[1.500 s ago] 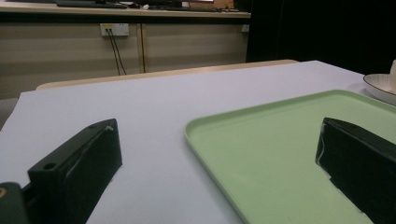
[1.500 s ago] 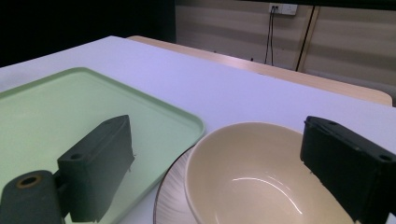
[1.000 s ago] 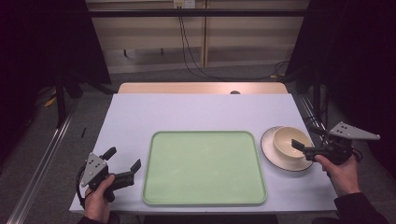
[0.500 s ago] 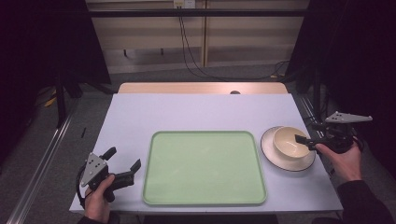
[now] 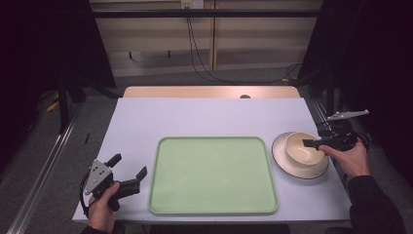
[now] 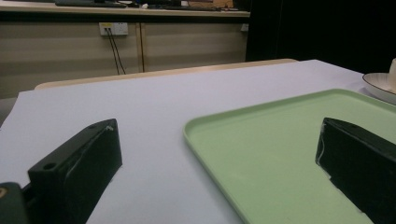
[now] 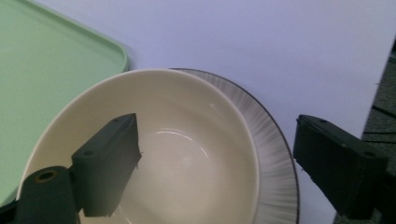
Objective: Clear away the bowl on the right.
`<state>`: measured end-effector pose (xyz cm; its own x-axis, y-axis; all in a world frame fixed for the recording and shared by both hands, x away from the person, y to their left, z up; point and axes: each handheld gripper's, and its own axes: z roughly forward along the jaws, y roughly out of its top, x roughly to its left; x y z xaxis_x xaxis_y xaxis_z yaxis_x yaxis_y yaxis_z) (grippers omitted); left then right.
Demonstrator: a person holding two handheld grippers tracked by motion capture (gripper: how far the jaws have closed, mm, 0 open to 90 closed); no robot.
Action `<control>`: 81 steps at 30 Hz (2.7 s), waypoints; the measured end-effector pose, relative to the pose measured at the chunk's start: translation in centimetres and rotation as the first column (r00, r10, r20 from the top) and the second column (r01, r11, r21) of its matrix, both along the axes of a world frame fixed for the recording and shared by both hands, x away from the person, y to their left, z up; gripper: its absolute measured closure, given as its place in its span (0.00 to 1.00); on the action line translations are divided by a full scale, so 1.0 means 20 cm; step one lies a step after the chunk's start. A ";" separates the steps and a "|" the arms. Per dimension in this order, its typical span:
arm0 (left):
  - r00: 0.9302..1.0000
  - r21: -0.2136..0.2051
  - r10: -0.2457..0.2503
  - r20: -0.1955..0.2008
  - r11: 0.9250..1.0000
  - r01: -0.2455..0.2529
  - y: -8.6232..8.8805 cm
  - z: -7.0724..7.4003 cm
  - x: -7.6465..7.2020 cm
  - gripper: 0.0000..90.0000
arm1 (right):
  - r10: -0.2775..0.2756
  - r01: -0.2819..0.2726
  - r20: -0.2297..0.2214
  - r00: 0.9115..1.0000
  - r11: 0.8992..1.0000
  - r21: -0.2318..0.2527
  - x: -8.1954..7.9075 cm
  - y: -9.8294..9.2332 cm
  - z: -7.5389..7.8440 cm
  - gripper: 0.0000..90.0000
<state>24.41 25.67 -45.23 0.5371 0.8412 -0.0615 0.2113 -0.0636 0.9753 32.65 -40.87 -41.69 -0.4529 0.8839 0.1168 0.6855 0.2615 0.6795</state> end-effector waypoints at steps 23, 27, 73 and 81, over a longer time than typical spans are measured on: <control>1.000 0.012 -0.002 -0.002 1.000 0.002 0.01 0.00 0.00 0.00 | 0.003 -0.007 -0.105 0.994 0.999 -0.043 0.00 -0.04 -0.09 0.72; 1.000 -0.003 0.001 -0.003 1.000 -0.001 0.00 0.00 0.00 0.00 | -0.003 -0.003 -0.120 0.993 0.999 -0.051 0.00 -0.04 -0.10 0.79; 1.000 0.003 0.001 -0.007 1.000 -0.001 0.00 0.00 0.00 0.00 | -0.066 0.074 -0.142 0.988 0.996 0.050 0.00 -0.05 -0.12 0.94; 1.000 -0.001 0.003 -0.007 1.000 -0.003 0.00 0.00 0.00 0.00 | -0.045 0.054 -0.146 0.988 0.997 0.059 0.01 -0.04 -0.11 0.94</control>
<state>24.39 25.72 -45.31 0.5344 0.8426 -0.0663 0.2181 -0.0617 0.9740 32.79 -41.66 -43.87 -0.3836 0.8936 0.2332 0.7884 0.1855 0.5865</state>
